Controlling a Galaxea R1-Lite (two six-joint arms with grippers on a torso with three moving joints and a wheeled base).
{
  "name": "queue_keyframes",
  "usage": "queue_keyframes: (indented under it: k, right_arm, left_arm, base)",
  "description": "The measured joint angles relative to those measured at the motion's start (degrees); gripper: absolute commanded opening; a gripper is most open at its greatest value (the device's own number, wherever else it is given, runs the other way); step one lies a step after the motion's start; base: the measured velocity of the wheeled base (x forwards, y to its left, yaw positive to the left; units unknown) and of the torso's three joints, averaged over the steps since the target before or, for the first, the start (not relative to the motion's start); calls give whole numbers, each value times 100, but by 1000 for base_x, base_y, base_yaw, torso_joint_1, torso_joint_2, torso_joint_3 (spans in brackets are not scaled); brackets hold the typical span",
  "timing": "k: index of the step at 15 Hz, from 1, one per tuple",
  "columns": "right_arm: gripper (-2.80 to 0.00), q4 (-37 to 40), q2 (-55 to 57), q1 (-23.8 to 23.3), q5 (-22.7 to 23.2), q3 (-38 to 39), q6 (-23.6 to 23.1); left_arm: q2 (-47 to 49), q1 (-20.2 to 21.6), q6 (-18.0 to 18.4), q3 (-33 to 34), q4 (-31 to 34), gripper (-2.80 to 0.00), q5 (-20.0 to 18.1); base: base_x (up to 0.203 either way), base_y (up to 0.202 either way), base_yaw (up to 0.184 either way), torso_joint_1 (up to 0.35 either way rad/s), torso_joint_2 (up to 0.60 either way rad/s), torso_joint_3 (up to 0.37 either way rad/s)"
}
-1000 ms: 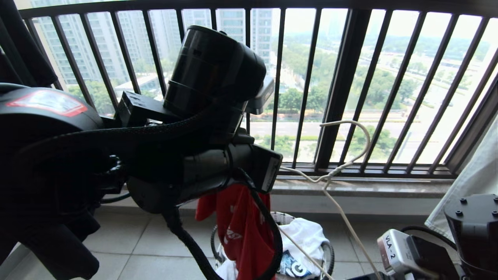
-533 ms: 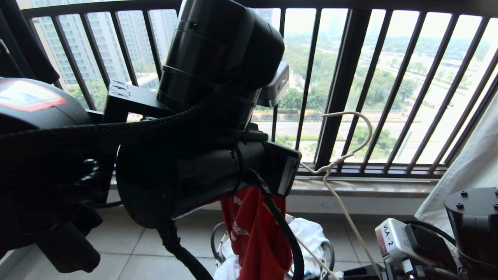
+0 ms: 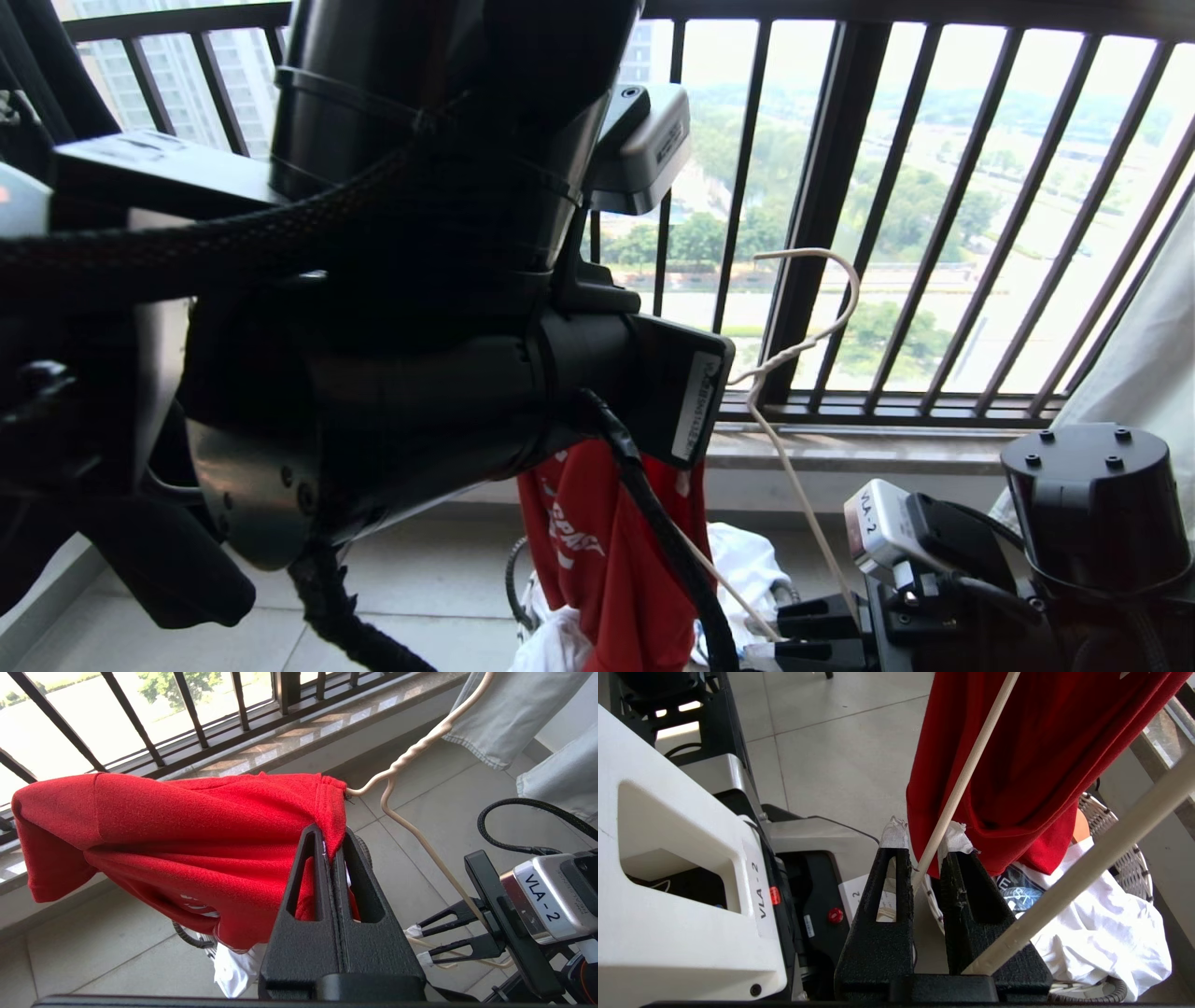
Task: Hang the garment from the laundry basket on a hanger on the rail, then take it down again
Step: Hang the clothes on the clothes rack
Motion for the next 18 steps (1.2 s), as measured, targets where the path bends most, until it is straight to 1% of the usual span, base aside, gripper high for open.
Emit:
queue_keyframes:
  k: [4,7,10,14,16,18]
  right_arm:
    - [-280,-2,65,-76,-3,0,-6]
    - [-280,0,76,-89,-2,-122,-2]
    - [-280,0,135,-92,-2,-287,-8]
    - [-280,-2,275,-70,20,-340,-30]
    - [-280,-2,290,-29,44,-333,-28]
    - [-280,-3,277,4,114,-317,-17]
  left_arm:
    - [-135,-123,-178,19,30,-280,116]
    - [-165,-298,-187,116,30,-280,96]
    - [-115,-339,-184,149,27,-280,98]
    - [32,-344,-116,133,-3,-280,78]
    - [159,-342,55,66,-27,-280,80]
    - [246,-338,102,-64,-27,-280,5]
  base:
    - [0,0,0,0,0,0]
    - [0,0,0,0,0,0]
    - [0,0,0,0,0,0]
    - [0,0,0,0,0,0]
    - [0,0,0,0,0,0]
    - [0,0,0,0,0,0]
